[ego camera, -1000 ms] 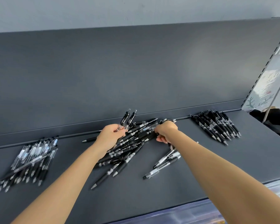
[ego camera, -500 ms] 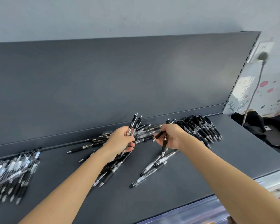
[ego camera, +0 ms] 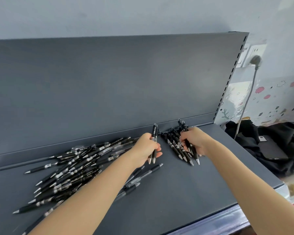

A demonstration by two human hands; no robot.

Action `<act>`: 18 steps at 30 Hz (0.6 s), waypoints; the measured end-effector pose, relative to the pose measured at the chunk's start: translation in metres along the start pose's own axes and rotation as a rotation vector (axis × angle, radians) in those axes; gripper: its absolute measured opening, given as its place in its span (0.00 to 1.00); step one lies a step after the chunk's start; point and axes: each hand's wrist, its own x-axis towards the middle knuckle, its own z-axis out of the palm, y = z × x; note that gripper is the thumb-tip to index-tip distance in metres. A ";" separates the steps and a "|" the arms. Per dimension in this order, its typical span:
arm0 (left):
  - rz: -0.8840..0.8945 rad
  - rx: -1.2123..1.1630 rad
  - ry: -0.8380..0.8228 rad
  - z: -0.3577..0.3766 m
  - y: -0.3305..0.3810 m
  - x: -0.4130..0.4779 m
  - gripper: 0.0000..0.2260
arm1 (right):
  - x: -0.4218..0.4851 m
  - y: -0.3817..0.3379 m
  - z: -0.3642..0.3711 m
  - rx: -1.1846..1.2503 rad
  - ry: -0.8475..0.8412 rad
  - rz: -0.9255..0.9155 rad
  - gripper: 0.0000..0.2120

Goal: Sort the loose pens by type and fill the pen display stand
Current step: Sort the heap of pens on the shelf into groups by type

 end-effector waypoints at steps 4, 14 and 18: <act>-0.035 0.032 0.056 0.029 -0.002 0.026 0.09 | 0.013 -0.002 -0.014 -0.378 0.101 -0.061 0.09; -0.113 -0.003 0.097 0.048 -0.002 0.045 0.12 | 0.032 0.005 -0.016 -0.746 0.178 -0.182 0.18; -0.122 0.014 0.105 0.042 -0.007 0.045 0.09 | 0.038 0.005 -0.018 -0.755 0.192 -0.184 0.21</act>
